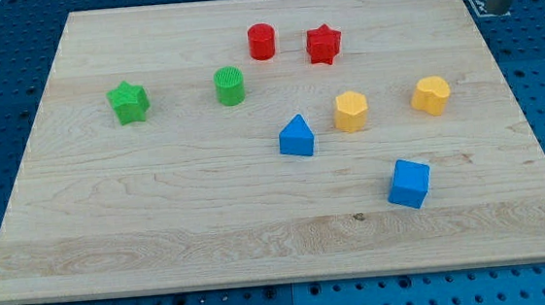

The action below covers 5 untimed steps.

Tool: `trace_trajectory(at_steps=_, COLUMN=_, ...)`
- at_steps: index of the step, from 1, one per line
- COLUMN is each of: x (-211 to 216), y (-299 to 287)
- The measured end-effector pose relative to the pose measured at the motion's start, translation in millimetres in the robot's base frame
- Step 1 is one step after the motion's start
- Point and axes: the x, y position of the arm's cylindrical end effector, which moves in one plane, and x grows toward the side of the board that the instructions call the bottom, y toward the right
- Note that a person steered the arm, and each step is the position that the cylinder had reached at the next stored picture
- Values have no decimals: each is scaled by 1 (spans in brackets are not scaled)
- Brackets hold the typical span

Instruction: Move your arm closer to the red star

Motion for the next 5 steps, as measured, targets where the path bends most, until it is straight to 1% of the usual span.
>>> trace_trajectory(at_steps=1, x=1, y=-7)
trace_trajectory(at_steps=5, x=45, y=-148)
